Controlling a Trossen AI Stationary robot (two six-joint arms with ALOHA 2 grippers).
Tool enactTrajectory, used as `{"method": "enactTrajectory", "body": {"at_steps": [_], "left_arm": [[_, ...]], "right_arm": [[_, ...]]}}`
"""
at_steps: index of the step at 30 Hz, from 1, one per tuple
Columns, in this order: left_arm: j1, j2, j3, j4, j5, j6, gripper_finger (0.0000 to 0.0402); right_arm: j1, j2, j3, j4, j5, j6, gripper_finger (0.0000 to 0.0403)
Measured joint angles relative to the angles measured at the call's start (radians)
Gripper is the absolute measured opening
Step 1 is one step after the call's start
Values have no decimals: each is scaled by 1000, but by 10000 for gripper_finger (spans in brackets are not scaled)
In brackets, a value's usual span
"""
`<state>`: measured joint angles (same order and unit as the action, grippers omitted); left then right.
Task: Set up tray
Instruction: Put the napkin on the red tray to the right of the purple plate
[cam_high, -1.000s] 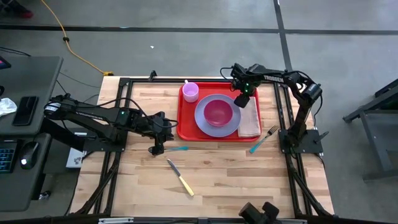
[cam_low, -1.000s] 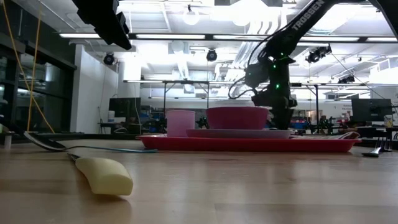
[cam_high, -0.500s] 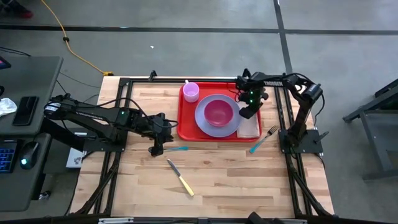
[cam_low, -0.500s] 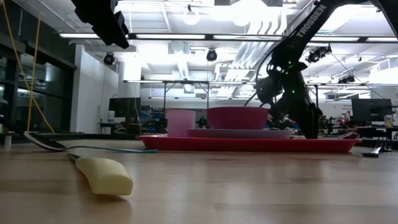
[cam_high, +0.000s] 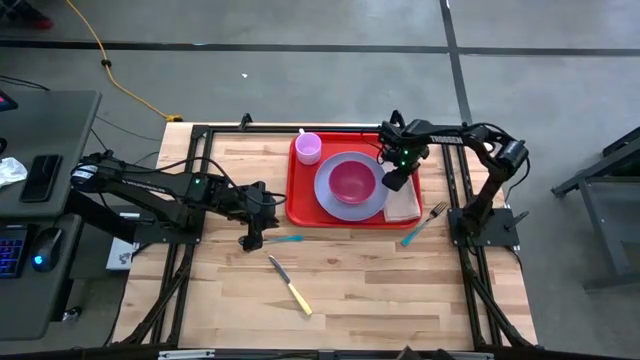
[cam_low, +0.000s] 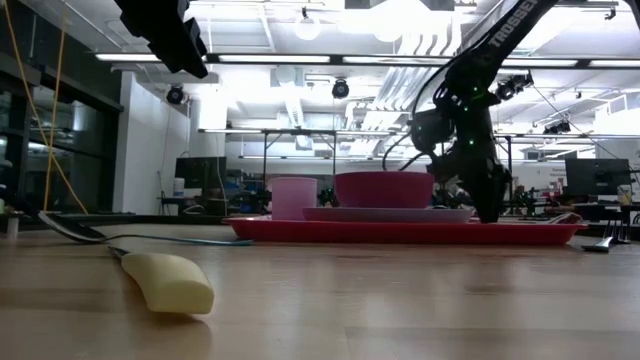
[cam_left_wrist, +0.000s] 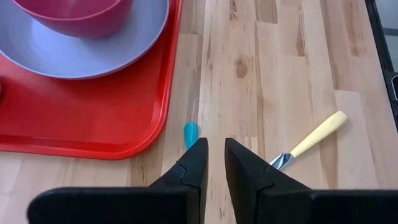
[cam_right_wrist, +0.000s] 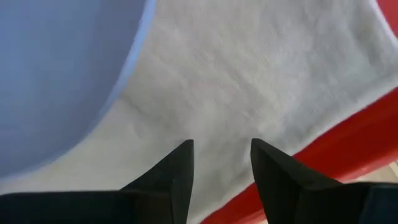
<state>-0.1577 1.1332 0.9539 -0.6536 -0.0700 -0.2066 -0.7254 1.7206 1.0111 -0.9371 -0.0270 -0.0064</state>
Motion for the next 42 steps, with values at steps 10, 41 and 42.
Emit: {"method": "enactTrajectory", "body": {"at_steps": [10, 41, 42], "left_arm": [[0, 0, 0, 2, 8, -7, 85], [0, 0, 0, 8, 14, 27, 85], [0, 0, 0, 8, 14, 27, 85]], "right_arm": [[0, -12, 0, -91, -15, 9, 138], [320, -178, -196, 75, -101, 329, 137], [325, -178, -202, 80, -99, 340, 137]]}}
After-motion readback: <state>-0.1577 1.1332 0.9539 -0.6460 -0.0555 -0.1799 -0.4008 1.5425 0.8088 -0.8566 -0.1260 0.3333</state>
